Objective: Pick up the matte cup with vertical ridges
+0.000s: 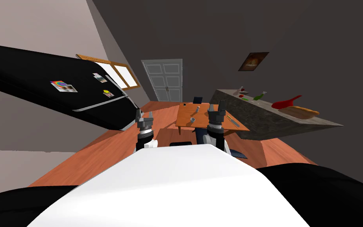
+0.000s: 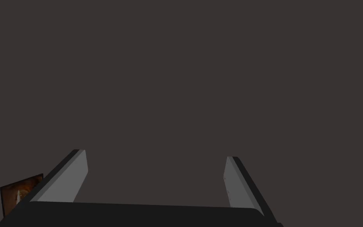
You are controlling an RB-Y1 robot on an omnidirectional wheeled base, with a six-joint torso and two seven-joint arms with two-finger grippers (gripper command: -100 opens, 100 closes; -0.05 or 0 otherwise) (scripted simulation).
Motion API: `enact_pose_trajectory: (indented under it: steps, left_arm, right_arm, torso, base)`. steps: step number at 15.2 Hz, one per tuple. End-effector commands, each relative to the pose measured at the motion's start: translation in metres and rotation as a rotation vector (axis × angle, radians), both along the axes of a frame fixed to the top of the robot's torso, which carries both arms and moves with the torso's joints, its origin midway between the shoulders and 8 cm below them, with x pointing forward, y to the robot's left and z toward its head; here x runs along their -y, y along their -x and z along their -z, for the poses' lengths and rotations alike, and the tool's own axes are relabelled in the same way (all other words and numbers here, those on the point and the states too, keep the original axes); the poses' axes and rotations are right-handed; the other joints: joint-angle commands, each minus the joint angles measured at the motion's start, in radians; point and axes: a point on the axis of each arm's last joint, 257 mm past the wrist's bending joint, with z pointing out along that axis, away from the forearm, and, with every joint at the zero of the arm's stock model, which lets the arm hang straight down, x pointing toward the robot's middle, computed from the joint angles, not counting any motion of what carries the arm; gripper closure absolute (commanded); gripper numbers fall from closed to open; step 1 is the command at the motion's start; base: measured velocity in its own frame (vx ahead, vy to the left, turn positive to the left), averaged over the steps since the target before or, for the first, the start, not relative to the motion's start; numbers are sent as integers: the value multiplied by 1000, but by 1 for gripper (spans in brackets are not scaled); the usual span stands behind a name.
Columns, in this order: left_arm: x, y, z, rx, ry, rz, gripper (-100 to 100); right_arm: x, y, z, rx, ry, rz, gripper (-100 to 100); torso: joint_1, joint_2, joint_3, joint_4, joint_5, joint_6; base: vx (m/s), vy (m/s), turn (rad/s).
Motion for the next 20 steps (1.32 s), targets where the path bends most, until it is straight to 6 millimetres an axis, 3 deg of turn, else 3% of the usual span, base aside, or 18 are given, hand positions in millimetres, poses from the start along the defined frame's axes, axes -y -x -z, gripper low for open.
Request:
enact_pose_trajectory:
  steps: [1, 4, 8, 9, 10, 11, 12, 13, 14, 15, 16, 17, 18, 19, 20]
  left_arm:
    - [0, 0, 0, 0, 0, 0, 0]
    - [0, 0, 0, 0, 0, 0, 0]
    - [0, 0, 0, 0, 0, 0, 0]
    - [0, 0, 0, 0, 0, 0, 0]
    - [0, 0, 0, 0, 0, 0, 0]
    - [0, 0, 0, 0, 0, 0, 0]
    - [0, 0, 0, 0, 0, 0, 0]
    - [0, 0, 0, 0, 0, 0, 0]
    - [0, 0, 0, 0, 0, 0, 0]
    - [0, 0, 0, 0, 0, 0, 0]
    - [0, 0, 0, 0, 0, 0, 0]
    - [0, 0, 0, 0, 0, 0, 0]
    - [0, 0, 0, 0, 0, 0, 0]
    - [0, 0, 0, 0, 0, 0, 0]
    - [0, 0, 0, 0, 0, 0, 0]
  right_arm:
    - [-6, -4, 8, -28, 45, -17, -100]
    - [-9, -8, 16, -55, 80, -29, -100]
    - [-15, -18, 40, -125, 161, -48, -100]
    - [-17, -23, 56, -167, 202, -54, -100]
    - [-17, -23, 56, -168, 206, -56, -100]
    - [-18, -28, 73, -214, 248, -59, -100]
    - [-18, -28, 73, -215, 254, -61, -100]
    - [-17, -32, 92, -264, 295, -61, -100]
    - [-18, -32, 93, -266, 304, -65, -100]
    - [-15, -36, 113, -318, 347, -63, -100]
    - [-16, -36, 114, -319, 358, -68, -100]
    - [-12, -40, 136, -374, 402, -64, -100]
    - [-13, -39, 137, -375, 414, -69, -100]
    - [-7, -42, 160, -432, 460, -63, -100]
    - [-7, -41, 161, -434, 472, -68, -100]
  torso:
    - [0, 0, 0, 0, 0, 0]
    - [0, 0, 0, 0, 0, 0]
    - [1, 0, 0, 0, 0, 0]
    - [1, 0, 0, 0, 0, 0]
    - [1, 0, 0, 0, 0, 0]
    - [1, 0, 0, 0, 0, 0]
    - [1, 0, 0, 0, 0, 0]
    - [1, -1, 0, 0, 0, 0]
    - [1, 0, 0, 0, 0, 0]
    - [1, -1, 0, 0, 0, 0]
    - [1, -1, -1, 0, 0, 0]
    - [1, -1, -1, 0, 0, 0]
    - [2, -1, -1, 0, 0, 0]
    - [2, -1, -1, 0, 0, 0]
    - [2, -1, -1, 0, 0, 0]
  base:
    - [0, 5, 30]
    - [-1, 8, 39]
    - [1, 14, 57]
    - [5, 21, 85]
    - [5, 18, 67]
    - [6, 21, 84]
    - [7, 21, 76]
    - [9, 26, 116]
    - [9, 25, 89]
    - [9, 27, 116]
    - [11, 25, 112]
    - [19, 32, 145]
    - [17, 33, 113]
    - [16, 37, 146]
    - [16, 34, 116]
